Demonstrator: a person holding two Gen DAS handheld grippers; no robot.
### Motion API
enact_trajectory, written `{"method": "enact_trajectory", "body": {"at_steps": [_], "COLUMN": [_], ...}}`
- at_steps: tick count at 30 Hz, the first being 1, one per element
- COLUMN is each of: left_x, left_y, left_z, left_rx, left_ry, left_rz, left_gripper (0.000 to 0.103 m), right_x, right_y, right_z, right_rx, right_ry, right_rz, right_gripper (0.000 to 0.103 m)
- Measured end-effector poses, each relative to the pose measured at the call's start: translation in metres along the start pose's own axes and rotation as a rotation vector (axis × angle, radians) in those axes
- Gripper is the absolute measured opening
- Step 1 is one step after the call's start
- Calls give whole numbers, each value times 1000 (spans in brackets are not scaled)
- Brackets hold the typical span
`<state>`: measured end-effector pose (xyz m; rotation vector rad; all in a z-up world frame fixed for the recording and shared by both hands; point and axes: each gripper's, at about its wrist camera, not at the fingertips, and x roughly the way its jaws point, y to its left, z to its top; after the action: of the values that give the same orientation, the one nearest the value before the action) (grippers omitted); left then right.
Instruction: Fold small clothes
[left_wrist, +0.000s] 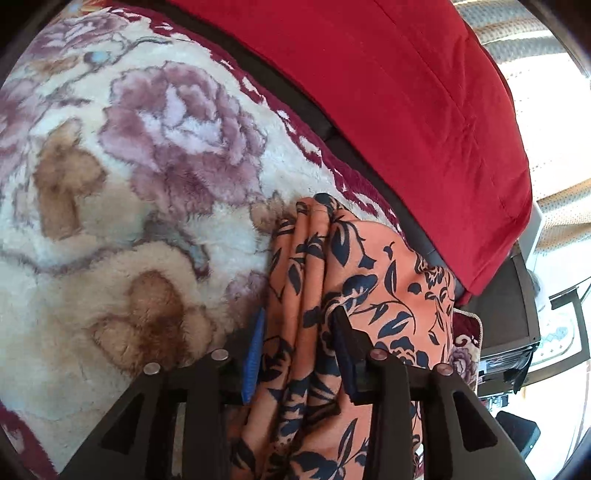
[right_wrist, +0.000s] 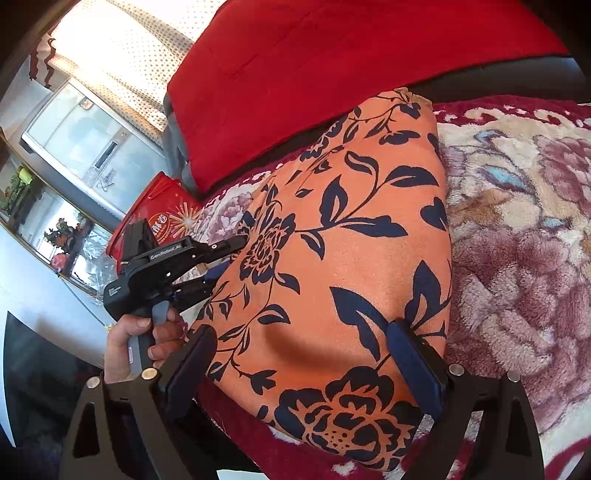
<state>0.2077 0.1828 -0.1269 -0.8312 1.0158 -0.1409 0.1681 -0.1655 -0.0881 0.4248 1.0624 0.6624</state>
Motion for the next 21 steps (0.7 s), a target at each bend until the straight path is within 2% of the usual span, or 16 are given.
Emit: {"method": "enact_trajectory", "body": {"at_steps": [3, 4, 6, 7, 9, 12, 16, 21], "left_x": [-11, -14, -23, -28, -34, -36, -31, -21], "left_y": [-5, -6, -4, -1, 6, 6, -13, -30], "left_z": [-6, -7, -9, -10, -12, -20, -35, -45], "left_rx": [67, 81, 100, 101, 77, 115, 234, 307], "left_ry": [-44, -61, -96, -106, -97, -44, -17, 1], "left_rz": [57, 74, 138, 144, 121, 70, 84, 115], "left_gripper": [47, 47, 49, 58, 68, 69, 73, 74], "right_x": [0, 0, 0, 0, 1, 1, 3, 7], "right_y": [0, 0, 1, 2, 2, 5, 9, 14], "right_z": [-1, -1, -2, -2, -2, -3, -3, -2], "right_rx": [-2, -1, 1, 3, 3, 4, 1, -1], "right_ry": [-3, -5, -7, -8, -8, -13, -17, -8], "right_rz": [-3, -4, -7, -9, -11, -19, -37, -60], "right_gripper": [95, 95, 95, 95, 95, 95, 95, 95]}}
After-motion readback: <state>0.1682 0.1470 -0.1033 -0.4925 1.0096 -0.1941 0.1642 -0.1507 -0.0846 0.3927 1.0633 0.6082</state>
